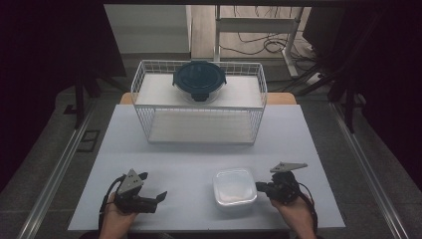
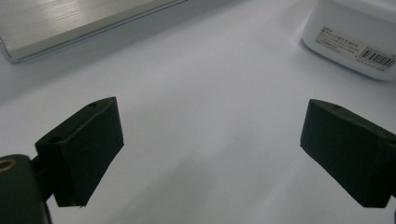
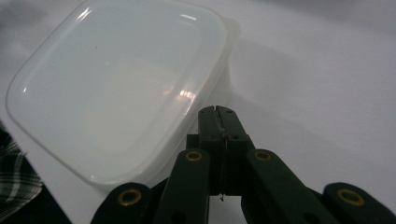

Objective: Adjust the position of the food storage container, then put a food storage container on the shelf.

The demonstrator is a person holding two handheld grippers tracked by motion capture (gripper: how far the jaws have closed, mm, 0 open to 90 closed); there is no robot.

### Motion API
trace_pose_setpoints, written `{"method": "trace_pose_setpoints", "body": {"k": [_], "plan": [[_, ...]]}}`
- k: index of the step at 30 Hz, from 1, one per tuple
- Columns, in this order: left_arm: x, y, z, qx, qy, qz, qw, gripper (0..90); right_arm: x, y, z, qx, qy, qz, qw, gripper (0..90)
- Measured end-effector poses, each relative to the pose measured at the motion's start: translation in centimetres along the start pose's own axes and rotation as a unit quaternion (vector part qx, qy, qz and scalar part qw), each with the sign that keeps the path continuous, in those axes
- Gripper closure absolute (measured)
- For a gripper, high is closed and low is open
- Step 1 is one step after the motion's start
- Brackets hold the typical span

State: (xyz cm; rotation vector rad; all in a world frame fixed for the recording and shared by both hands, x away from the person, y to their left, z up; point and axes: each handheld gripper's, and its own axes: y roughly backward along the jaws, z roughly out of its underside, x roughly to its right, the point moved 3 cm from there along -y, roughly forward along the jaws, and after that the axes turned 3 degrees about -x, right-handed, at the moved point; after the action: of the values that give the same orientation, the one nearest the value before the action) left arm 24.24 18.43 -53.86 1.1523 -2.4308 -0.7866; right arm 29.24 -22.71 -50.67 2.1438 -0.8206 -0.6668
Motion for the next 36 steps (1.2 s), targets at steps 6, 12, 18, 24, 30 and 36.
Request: {"method": "trace_pose_setpoints", "body": {"k": [6, 12, 18, 24, 30, 36], "plan": [[-0.1, 0.0, 0.0, -0.001, 0.004, 0.002, 1.0, 5.4, -2.0, -1.3, -0.4, -0.007, 0.017, -0.036, 0.9992, 89.2], [-0.2, 0.0, 0.1, 0.0, 0.007, 0.003, 1.0, 5.4, -3.9, -2.6, -1.0, -0.011, 0.036, -0.052, 0.9979, 89.3], [-0.2, -0.1, 0.1, -0.001, 0.008, 0.007, 0.9999, 5.4, -5.2, -3.5, -1.6, 0.001, 0.047, -0.061, 0.997, 89.3], [-0.1, 0.0, 0.0, 0.0, 0.023, 0.021, 0.9995, 5.4, -5.0, -3.5, -1.8, 0.009, 0.065, -0.033, 0.9973, 89.1], [-0.1, -0.2, 0.1, -0.009, 0.026, 0.025, 0.9993, 5.4, -3.4, -2.0, -1.3, 0.041, 0.066, -0.004, 0.9969, 56.8], [0.3, -0.4, -0.2, -0.029, 0.031, 0.037, 0.9984, 1.1, -2.9, -1.9, -1.6, 0.057, 0.056, 0.005, 0.9968, 26.5]]}}
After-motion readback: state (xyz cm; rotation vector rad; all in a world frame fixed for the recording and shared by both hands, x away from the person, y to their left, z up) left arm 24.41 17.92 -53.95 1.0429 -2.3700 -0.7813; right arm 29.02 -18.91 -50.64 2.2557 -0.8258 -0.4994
